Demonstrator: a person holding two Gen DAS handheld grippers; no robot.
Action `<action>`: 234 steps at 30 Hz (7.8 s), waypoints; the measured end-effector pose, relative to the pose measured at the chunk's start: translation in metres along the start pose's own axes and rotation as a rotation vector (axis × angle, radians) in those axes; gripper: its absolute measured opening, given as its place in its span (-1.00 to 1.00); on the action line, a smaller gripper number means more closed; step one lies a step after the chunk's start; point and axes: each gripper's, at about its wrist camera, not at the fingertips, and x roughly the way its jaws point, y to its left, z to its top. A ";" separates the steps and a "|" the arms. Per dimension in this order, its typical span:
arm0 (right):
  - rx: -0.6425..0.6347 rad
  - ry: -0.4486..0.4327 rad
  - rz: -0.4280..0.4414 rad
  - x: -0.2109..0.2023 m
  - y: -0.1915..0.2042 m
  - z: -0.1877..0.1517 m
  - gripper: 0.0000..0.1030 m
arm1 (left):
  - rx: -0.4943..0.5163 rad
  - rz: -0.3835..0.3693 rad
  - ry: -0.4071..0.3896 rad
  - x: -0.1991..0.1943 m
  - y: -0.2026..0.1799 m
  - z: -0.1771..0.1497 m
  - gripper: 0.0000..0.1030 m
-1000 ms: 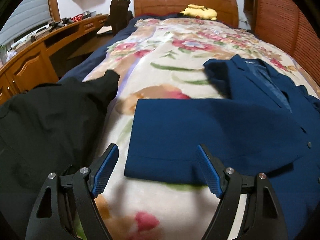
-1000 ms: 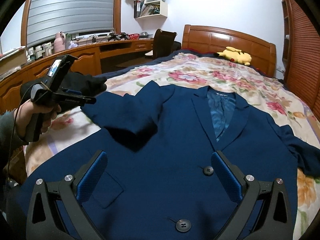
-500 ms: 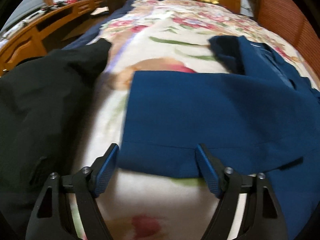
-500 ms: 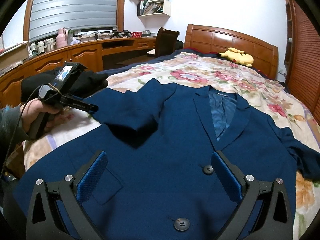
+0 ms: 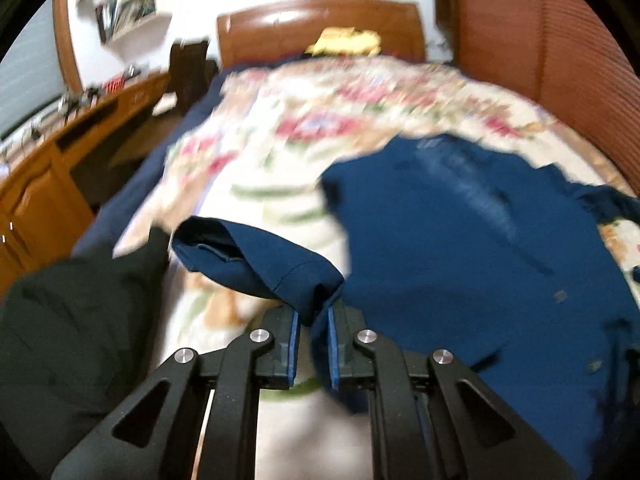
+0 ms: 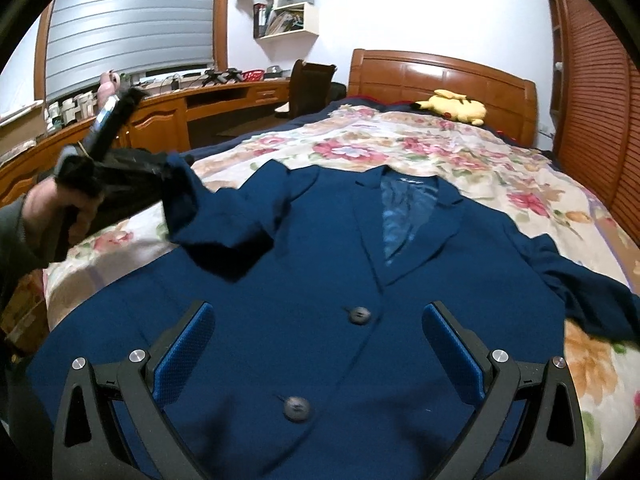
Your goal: Fold large clothes
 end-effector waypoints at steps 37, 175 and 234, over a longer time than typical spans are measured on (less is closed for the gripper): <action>0.198 -0.007 -0.215 -0.115 -0.030 -0.048 0.97 | 0.286 -0.358 -0.216 -0.132 -0.191 -0.015 -0.05; 0.218 0.090 -0.299 -0.059 -0.057 -0.051 -0.55 | 0.103 -0.294 -0.255 0.007 -0.129 -0.049 0.64; 0.592 0.308 -0.885 -0.046 -0.370 -0.034 0.29 | 0.074 -0.303 -0.314 -0.002 -0.124 -0.051 0.64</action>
